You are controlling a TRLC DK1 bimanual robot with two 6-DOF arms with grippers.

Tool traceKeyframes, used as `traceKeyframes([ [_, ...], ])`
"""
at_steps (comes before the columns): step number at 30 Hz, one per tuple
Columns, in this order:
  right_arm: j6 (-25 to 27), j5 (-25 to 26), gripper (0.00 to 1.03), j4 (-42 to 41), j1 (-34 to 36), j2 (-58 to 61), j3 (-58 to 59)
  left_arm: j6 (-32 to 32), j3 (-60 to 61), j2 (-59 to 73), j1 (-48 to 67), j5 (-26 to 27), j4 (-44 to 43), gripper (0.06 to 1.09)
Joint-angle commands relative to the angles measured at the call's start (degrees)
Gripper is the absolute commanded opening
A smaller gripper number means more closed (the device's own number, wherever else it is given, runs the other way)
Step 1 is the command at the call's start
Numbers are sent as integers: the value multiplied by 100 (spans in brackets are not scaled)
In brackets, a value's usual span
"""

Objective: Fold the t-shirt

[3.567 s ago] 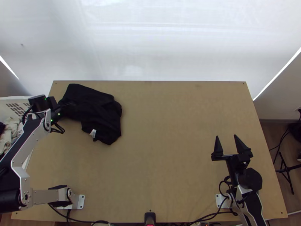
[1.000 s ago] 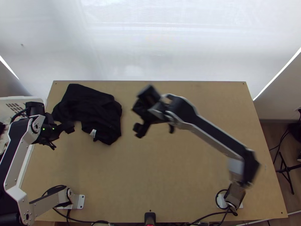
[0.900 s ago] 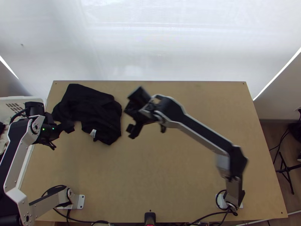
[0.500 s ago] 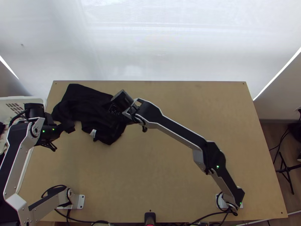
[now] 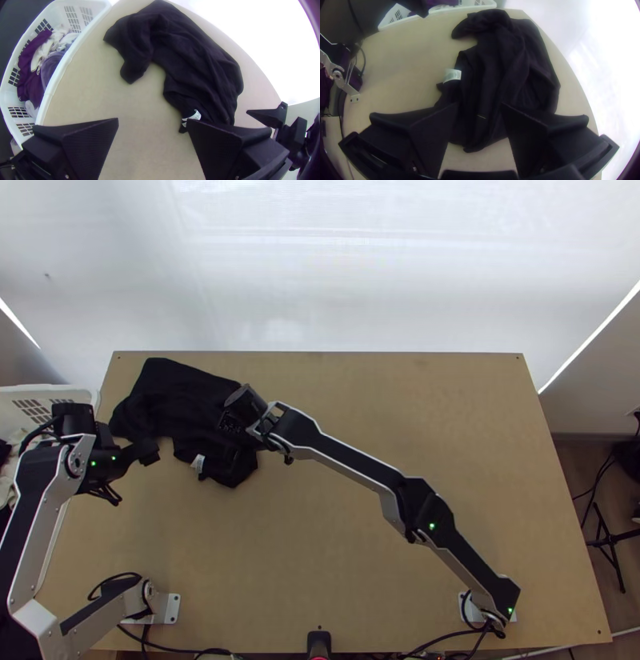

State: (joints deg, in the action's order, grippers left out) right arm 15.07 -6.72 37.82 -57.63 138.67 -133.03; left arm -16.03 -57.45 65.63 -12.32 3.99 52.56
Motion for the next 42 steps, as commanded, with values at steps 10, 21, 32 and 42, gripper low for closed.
traceKeyframes([
  [10,154,-5,68,-724,190,503,-65,-5,226,-182,-8,-21,-26,105],
  [21,163,74,68,-943,357,696,-65,4,261,-182,-16,-39,-123,105],
  [32,163,66,65,-1093,419,881,-65,4,252,-199,-16,-56,-123,105],
  [42,-233,-13,3,-1102,542,-24,489,-5,208,-199,19,-47,-123,105],
])
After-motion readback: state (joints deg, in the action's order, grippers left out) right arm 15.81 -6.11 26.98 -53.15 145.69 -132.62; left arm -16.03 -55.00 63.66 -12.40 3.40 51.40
